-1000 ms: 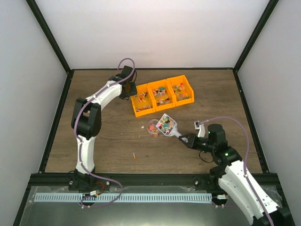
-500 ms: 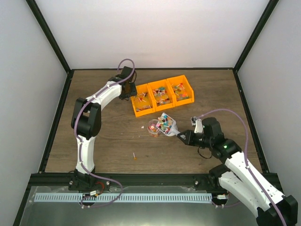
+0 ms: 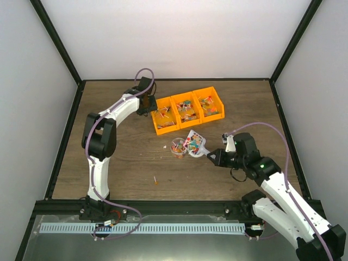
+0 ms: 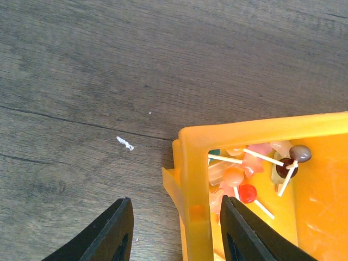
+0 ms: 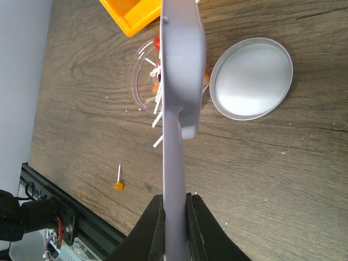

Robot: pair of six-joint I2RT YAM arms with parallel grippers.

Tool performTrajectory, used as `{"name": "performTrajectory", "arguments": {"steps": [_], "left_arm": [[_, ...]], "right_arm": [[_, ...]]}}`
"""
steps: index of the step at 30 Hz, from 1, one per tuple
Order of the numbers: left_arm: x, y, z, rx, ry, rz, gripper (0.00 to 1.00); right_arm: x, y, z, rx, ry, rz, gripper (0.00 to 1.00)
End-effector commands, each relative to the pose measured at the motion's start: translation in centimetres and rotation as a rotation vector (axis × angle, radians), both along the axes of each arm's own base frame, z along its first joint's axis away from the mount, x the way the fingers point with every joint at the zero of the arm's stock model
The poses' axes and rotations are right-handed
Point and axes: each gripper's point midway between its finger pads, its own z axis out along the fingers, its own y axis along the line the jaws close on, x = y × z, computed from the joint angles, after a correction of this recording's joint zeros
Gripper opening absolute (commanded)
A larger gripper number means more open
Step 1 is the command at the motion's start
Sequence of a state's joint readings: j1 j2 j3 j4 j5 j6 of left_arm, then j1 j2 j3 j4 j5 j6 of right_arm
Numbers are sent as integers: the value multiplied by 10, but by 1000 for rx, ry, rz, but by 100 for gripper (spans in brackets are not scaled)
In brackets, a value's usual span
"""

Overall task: Pack the candies
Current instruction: Place the fake candies in the packing bottle.

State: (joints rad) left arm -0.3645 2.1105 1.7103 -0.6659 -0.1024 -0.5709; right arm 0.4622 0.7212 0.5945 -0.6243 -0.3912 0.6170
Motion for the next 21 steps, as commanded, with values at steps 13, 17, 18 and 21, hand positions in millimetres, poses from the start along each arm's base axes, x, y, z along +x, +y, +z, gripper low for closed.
{"name": "performTrajectory", "arguments": {"steps": [13,17,18,21], "left_arm": [[1,2,-6,-6,1,-18,47],[1,5,-8,-17,8,-13,46],[1,5,-8,-18,7,-12,46],[1,6,-7,-21,4,-11,46]], "right_arm": [[6,-1,24,-62,-28,25,1],[7,0,28,-64,-30,33,1],[7,0,27,-63,-25,33,1],[7,1,27,-61,-23,33,1]]}}
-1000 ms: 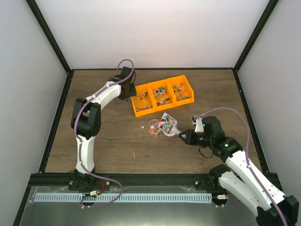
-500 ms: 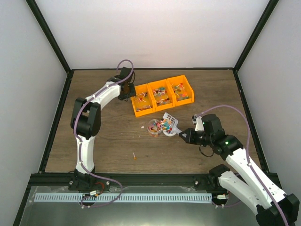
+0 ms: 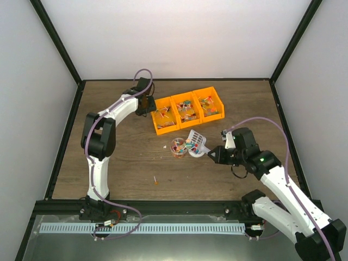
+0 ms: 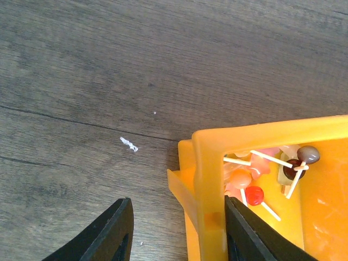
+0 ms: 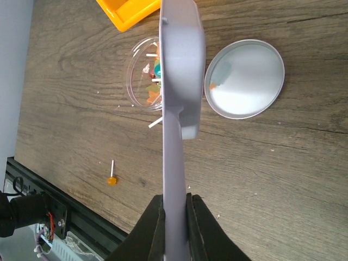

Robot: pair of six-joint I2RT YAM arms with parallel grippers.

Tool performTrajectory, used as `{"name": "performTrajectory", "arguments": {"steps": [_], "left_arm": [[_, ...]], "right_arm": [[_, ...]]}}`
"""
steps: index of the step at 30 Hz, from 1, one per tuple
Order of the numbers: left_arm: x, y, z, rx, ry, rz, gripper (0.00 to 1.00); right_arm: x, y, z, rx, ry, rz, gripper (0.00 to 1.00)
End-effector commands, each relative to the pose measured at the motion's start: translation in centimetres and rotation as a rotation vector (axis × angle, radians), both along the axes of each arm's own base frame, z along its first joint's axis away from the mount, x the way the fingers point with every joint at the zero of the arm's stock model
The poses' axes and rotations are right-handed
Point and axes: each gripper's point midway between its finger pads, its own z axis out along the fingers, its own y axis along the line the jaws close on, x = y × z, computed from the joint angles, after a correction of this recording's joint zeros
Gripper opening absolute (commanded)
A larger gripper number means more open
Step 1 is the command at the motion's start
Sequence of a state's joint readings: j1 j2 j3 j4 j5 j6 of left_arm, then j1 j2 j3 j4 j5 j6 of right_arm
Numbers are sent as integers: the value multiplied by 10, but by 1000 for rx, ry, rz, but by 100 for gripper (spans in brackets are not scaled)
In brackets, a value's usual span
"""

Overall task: Pack the candies
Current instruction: Place the fake candies in the packing bottle.

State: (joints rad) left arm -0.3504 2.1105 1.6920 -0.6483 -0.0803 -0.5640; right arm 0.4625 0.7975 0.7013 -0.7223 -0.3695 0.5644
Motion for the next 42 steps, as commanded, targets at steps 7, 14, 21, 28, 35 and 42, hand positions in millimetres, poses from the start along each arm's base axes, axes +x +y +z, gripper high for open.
{"name": "performTrajectory", "arguments": {"steps": [7,14,21,28,35,42], "left_arm": [[1,5,-4,-11,0,-5,46],[2,5,-3,-15,-4,-5,46],[2,6,-4,-21,-3,-5,46],[2,10,-4,-25,-2,-1,46],[3,13,-5,-27,0,2,46],[1,14,0,-33,-4,1,46]], "right_arm": [[6,4,24,-1,-40,8,1],[7,10,27,-30,-24,19,1],[6,25,20,-129,1,41,1],[12,25,20,-211,7,12,1],[18,24,30,-252,-26,14,1],[28,23,55,-144,-85,-67,1]]}}
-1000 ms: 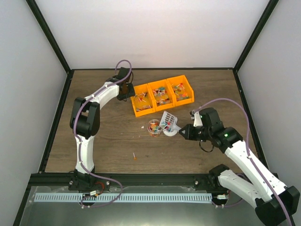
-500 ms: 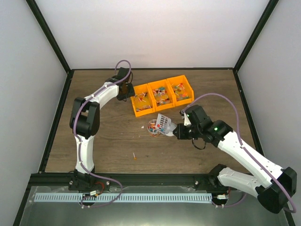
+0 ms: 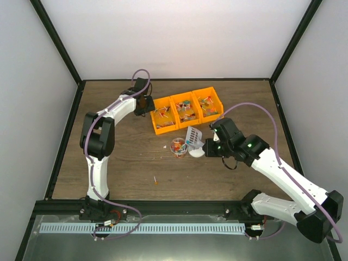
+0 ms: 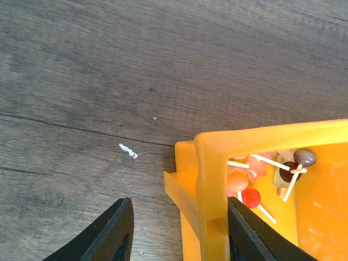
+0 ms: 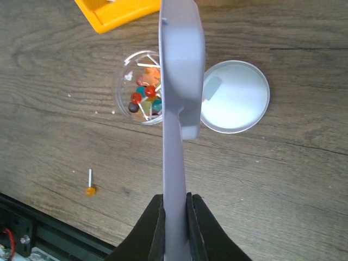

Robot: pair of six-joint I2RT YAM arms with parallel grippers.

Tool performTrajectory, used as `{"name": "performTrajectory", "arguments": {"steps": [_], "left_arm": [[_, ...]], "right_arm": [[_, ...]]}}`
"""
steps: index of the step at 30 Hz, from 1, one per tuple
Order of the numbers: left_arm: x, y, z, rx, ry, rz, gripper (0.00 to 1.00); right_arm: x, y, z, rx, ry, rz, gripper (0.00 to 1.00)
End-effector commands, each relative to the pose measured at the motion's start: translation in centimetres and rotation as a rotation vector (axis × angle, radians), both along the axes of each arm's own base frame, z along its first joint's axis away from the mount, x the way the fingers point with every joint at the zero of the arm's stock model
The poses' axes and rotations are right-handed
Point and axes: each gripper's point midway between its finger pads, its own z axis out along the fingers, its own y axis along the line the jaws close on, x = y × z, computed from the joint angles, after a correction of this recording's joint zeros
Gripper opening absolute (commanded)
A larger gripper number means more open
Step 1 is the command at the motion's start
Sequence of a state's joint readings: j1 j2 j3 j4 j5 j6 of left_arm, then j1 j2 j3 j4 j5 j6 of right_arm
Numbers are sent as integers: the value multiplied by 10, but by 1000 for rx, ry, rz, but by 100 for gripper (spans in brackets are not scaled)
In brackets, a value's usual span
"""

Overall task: Pack the candies
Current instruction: Place the fake candies in the packing bottle, then place the spatula at the center of the board.

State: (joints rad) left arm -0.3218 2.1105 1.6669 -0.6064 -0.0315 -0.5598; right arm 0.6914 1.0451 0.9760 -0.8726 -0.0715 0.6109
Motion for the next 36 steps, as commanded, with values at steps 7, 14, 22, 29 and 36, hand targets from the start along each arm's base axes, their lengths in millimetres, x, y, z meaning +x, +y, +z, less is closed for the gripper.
{"name": "performTrajectory", "arguments": {"steps": [7,14,22,29,36], "left_arm": [[-11,3,26,-26,-33,-17,46],[-17,6,29,-16,-28,-21,46],[-23,3,33,-19,-28,-26,46],[-32,-3,26,-1,-8,-38,47],[-41,-10,18,-15,11,-6,50]], "right_arm": [[55,-18,73,368,-190,-160,1],[71,-16,65,358,-199,-115,1],[78,-46,52,557,-190,-167,1],[88,-80,38,700,-184,-282,1],[94,-166,4,848,-241,-577,1]]}}
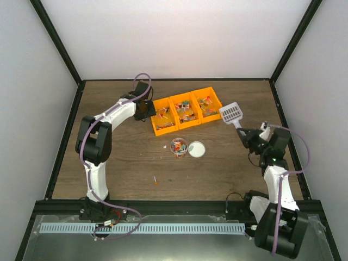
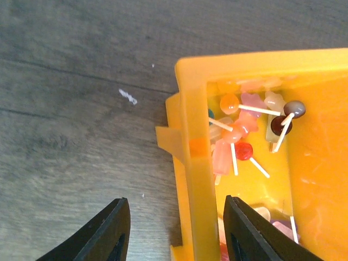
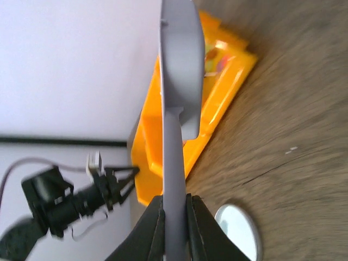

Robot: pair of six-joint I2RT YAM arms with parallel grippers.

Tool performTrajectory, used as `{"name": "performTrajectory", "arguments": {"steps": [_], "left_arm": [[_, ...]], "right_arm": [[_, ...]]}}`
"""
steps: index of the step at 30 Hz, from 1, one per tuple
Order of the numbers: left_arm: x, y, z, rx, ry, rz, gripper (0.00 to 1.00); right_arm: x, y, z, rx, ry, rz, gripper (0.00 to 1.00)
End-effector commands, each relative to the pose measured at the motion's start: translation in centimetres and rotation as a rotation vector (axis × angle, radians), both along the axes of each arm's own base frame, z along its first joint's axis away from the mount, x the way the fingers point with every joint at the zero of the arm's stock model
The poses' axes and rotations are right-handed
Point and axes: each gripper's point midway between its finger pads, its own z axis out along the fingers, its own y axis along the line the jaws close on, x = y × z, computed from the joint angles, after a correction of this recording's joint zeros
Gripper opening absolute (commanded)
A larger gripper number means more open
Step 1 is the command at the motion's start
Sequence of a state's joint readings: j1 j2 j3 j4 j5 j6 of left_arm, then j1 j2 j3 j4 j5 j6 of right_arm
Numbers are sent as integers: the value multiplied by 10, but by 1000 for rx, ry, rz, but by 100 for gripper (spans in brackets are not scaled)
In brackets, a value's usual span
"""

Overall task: Pack the candies
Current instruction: Place the spatula at the center of the board.

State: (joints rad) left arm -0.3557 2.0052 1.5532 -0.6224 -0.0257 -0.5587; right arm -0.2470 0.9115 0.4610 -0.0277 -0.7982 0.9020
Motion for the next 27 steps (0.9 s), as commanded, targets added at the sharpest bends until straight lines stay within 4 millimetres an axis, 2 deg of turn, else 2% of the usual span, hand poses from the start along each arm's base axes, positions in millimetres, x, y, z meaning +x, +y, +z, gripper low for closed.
{"name": "performTrajectory", "arguments": {"steps": [1,4,8,14,19,22,27], "left_arm": [[-9,-5,8,-22,-9,36,52],[-15,-4,4,10,2,75,56],[-23,0,5,113,7,117,60],[-45,-7,-9,150,50,157,62],[-54,-11,-16,127,69,150,61],[-54,-13,-16,122,73,144,61],[-54,-15,-19,120,78,137,61]], "right_arm": [[3,-35,4,108,-75,-98,1],[8,-48,-14,108,-44,-141,1],[16,-62,-27,76,-42,-194,2],[24,-66,-56,77,8,-186,10],[21,-68,-74,54,41,-197,23],[19,-69,-78,31,59,-198,36],[13,-72,-77,-34,92,-211,51]]}}
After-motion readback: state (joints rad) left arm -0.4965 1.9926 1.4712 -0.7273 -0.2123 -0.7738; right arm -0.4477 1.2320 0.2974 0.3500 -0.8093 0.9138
